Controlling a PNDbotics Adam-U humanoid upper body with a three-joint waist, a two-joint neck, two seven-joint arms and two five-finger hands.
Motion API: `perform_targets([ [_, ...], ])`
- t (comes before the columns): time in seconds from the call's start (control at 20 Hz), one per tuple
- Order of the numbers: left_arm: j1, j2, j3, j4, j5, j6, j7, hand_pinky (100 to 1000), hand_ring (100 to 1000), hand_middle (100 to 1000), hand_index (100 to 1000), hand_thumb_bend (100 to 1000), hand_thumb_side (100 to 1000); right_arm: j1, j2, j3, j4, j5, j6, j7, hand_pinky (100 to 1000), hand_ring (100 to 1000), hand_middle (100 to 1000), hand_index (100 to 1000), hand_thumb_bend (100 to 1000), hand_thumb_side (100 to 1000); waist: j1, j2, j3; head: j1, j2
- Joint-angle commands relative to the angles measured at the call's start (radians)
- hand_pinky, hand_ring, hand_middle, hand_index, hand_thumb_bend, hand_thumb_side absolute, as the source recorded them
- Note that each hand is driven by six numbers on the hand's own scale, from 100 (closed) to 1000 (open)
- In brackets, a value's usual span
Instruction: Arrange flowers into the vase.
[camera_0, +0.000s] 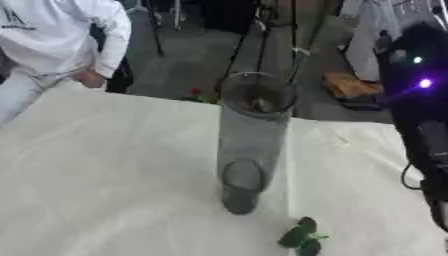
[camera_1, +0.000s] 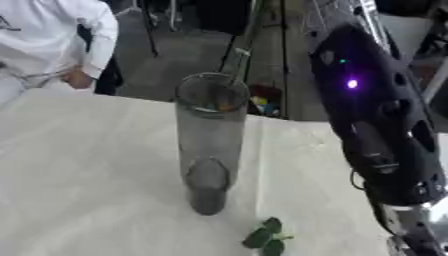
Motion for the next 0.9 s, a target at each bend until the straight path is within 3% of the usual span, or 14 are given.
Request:
perform_targets([
  [0.05,-0.007,0.026,0.014,-0.016,-0.006,0.0,0.004,789,941,901,965,100,1000,-0.031,-0.034,-0.012,-0.012,-0.007,-0.023,0.036,100,100,100,100,186,402,0.013,-0.017,0.004,0.0,-0.022],
  [0.45,-0.006,0.025,0.016,-0.016,-0.009,-0.002,0.007,789,941,900,965,100,1000,-0.034,-0.04,-0.017,0.016,-0.009,-0.074,0.1,100,100,100,100,183,393,0.01,-0.01,0.011,-0.008,-0.045],
  [0.9,-0.011,0.022,0.017,-0.016,-0.008,-0.004,0.009,789,941,899,965,100,1000,-0.018,-0.046,0.01,-0.062,-0.015,-0.198,0.236,100,100,100,100,186,359,0.009,0.001,0.013,-0.013,-0.049],
])
